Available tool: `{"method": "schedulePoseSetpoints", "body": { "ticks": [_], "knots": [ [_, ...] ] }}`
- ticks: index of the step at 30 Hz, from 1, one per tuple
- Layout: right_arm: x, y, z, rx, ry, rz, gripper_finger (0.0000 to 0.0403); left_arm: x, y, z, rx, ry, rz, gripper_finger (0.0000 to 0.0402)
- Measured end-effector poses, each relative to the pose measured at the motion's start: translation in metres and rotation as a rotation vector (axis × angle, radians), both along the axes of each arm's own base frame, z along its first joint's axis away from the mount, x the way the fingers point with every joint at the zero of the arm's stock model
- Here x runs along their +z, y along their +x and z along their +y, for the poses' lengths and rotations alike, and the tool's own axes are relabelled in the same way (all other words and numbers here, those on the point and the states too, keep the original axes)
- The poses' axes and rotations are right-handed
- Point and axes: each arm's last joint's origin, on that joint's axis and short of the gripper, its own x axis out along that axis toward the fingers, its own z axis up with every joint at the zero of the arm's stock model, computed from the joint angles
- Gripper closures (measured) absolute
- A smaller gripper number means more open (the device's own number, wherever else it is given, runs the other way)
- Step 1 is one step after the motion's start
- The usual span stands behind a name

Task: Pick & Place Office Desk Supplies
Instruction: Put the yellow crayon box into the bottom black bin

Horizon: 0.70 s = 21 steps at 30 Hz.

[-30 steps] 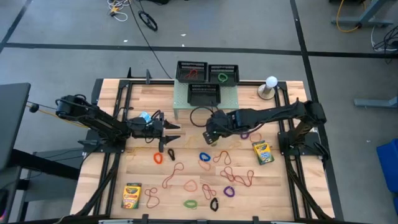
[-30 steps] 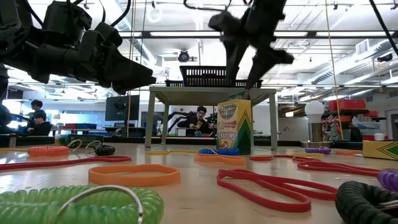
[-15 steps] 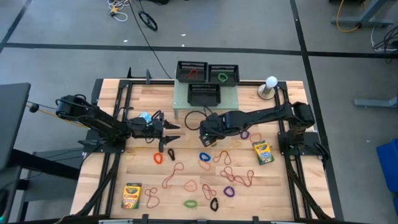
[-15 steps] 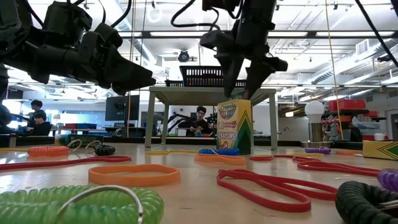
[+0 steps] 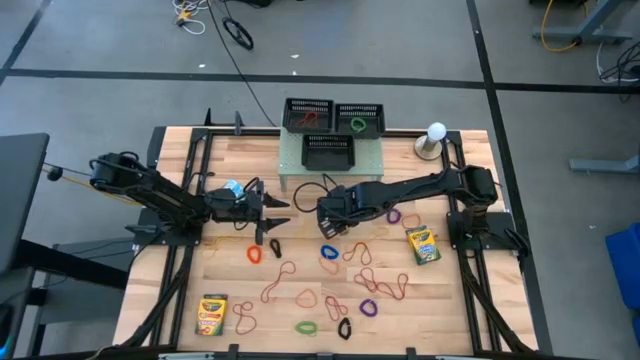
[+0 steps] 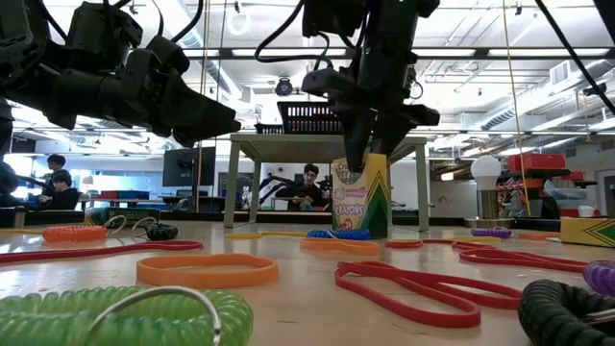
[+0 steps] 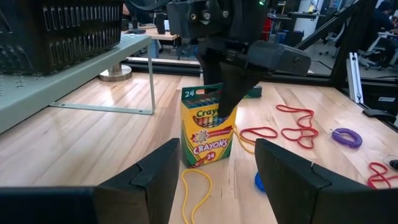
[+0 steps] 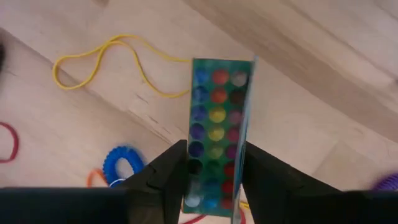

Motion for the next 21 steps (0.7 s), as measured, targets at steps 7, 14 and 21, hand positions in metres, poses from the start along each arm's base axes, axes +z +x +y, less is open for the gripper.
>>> {"method": "schedulePoseSetpoints", "body": {
  "ticks": [7,14,21],
  "knots": [
    [0.017,0.006,-0.001,-0.002,0.018,-0.063,0.0303,0.0,0.0,0.0,0.015,0.001,0.001,0.0191],
    [0.082,0.016,0.001,0.02,0.066,-0.175,0.0306,0.0,0.0,0.001,0.031,0.002,0.001,0.0196],
    [0.171,-0.005,-0.004,-0.027,0.071,-0.265,0.0305,0.0,0.0,0.001,0.031,0.009,0.002,0.0197]
  ]
}}
